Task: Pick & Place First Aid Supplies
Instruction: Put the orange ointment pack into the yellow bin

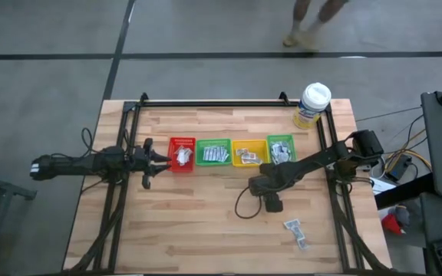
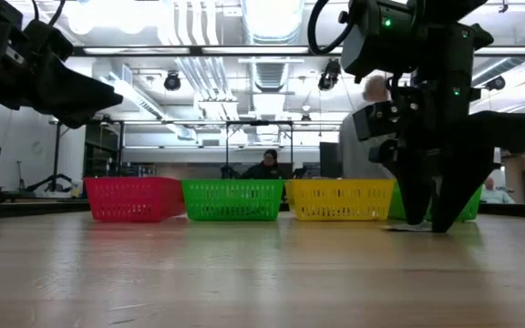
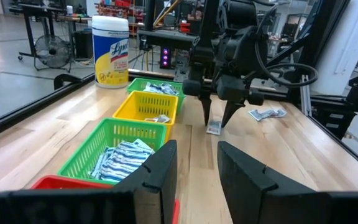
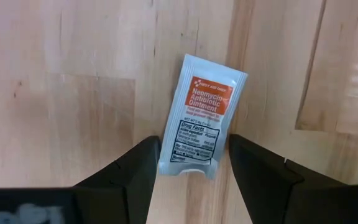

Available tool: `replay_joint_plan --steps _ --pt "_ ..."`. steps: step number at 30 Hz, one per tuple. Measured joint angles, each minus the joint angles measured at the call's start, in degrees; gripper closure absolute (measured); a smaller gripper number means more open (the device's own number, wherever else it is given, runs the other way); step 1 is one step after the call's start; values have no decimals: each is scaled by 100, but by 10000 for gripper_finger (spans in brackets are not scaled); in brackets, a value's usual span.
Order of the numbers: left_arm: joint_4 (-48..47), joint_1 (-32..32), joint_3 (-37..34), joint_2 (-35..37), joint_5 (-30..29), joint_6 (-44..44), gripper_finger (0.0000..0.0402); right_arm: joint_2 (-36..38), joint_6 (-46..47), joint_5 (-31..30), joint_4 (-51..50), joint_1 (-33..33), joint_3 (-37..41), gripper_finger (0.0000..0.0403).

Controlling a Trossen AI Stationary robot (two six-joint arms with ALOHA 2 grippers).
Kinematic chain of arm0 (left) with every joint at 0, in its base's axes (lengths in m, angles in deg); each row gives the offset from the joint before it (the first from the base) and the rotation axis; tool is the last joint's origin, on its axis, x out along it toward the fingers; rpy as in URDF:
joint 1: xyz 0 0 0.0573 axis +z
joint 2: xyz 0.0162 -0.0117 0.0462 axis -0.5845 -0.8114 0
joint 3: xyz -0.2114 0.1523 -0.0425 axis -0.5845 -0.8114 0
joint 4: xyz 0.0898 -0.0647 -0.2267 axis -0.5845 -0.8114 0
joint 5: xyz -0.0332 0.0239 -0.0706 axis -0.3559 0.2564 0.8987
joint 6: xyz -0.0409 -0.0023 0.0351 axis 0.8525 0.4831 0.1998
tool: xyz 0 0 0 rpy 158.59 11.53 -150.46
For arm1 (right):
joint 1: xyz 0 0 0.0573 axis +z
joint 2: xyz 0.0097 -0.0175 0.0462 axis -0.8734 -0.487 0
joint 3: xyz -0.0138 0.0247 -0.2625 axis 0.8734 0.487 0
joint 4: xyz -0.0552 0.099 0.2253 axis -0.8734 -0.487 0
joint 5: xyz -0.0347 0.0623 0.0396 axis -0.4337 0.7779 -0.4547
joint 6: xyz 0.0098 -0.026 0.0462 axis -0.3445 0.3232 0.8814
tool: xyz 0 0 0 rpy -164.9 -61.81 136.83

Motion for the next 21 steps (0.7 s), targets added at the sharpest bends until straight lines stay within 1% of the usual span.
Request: replay_joint_plan --steps 5,7,21 --pt "2 1 0 -43 -62 -1 289 -21 176 11 -15 0 -8 206" --pt "4 0 0 -49 -78 -1 289 -19 201 104 -27 -2 -8 211" --pt "2 2 0 -51 -98 1 289 14 282 215 -57 -15 0 272"
